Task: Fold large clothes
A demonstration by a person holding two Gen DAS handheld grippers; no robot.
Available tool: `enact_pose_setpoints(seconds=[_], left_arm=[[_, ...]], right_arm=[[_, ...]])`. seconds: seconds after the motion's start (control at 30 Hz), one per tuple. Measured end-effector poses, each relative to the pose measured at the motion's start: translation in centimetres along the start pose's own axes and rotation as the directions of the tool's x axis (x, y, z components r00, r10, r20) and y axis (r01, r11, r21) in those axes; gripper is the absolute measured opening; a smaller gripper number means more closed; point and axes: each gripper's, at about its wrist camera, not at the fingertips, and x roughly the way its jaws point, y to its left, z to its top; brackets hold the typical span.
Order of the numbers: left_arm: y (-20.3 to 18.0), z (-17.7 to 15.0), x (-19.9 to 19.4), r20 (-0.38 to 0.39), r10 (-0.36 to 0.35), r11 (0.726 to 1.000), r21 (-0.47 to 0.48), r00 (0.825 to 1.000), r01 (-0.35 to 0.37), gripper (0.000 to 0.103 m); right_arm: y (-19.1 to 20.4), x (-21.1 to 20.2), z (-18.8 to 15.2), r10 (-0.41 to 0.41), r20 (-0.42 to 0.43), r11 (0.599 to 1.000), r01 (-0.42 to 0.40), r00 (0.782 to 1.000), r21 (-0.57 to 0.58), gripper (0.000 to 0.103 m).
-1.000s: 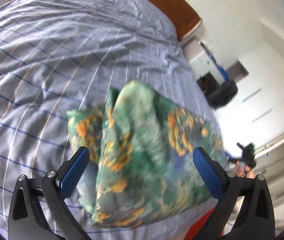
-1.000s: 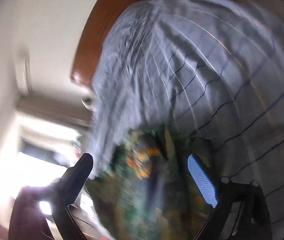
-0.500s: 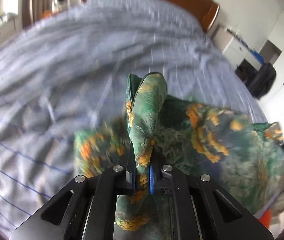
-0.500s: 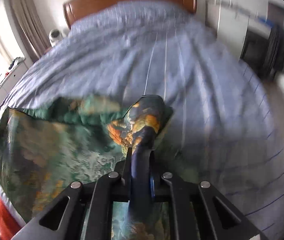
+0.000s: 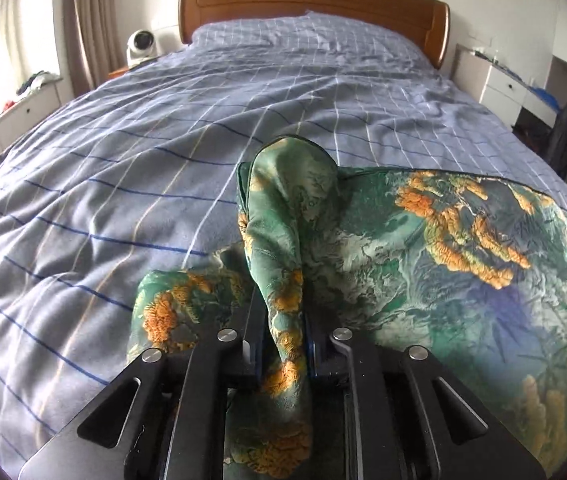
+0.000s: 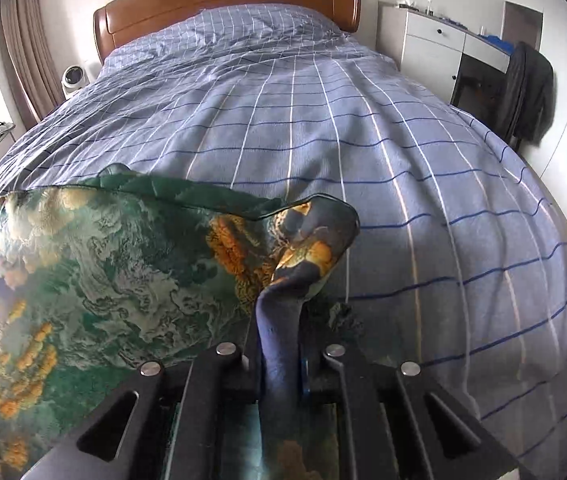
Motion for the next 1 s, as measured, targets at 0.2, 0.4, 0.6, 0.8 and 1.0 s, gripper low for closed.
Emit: enact_pose_setpoints(seconds=[0.2,0.4,0.6,0.8,1.0], left_arm=[[0.1,-1.0,0.6,0.021,-0.019,1.0,-0.007,1.0,0.019,0.016],[0.8,-0.8,1.2,0.021,-0.07,0.996,-0.053,0.997,0.071,0.018],[1.0,-0.9,1.3,0.026,-0.079,0.995,-0.064,0.997,0.08,0.02],[1.1,-0.9,1.4,0.03,-0.087,0.994,-0.07,0.996,0.089,0.02],[1.1,-0.9,1.4,0.035,-0.095,0.992,-0.075,0.995,0.097,0.02]], right_arm=[[0.3,0.3,-1.2,0.006,0.027,1.0,-0.006,1.0,0.01,0.016],[-0.8,0.3,-1.0,0.029,0.037,0.999,-0.03,0.999,0.036,0.016],[-0.9,0.2,-1.1,0.037,0.039,0.998,-0.038,0.999,0.042,0.016],[-1.1,0.1,-1.3,0.046,0.042,0.998,-0.048,0.998,0.05,0.016],[-1.3,0.1,-1.2,0.052,0.043,0.997,-0.054,0.998,0.054,0.017]])
